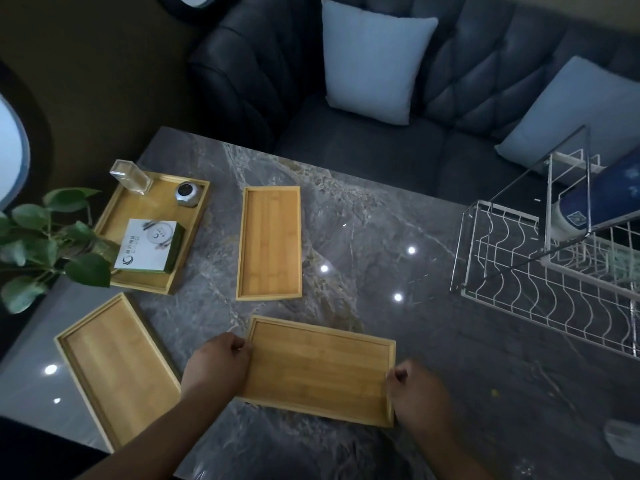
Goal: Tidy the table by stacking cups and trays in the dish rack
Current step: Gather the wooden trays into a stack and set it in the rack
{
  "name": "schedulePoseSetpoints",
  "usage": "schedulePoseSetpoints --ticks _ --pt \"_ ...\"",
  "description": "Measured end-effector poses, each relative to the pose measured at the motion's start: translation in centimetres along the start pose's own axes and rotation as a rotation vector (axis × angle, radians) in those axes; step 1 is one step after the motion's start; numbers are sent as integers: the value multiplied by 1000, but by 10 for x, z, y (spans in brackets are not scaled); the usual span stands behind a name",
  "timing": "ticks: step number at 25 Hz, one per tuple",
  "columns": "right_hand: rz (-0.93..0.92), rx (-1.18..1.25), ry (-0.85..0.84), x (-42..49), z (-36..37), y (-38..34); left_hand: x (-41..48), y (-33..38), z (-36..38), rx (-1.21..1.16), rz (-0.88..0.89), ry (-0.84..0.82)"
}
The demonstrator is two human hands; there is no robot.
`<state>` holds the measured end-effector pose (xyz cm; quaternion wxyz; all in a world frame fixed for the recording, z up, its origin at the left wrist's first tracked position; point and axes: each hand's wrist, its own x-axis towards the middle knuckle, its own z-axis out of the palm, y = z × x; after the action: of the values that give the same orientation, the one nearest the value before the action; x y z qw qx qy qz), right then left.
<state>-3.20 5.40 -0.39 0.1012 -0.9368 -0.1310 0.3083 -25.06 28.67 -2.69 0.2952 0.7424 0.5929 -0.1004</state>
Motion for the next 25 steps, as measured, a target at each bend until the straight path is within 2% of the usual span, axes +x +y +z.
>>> schedulePoseSetpoints --ticks 8,13,18,22,25 --pt "-26 29 46 -3 7 0 -1 -4 6 -37 13 -1" --pt "-13 29 6 -4 8 -1 -1 -2 7 -85 12 -58" --pt "35 159 46 -4 14 -1 -2 -5 19 -32 36 -94" --pt "61 54 -35 -3 22 -1 -1 -7 24 -54 35 -84" --pt "55 36 -20 -2 24 1 -2 -8 27 -73 43 -91"
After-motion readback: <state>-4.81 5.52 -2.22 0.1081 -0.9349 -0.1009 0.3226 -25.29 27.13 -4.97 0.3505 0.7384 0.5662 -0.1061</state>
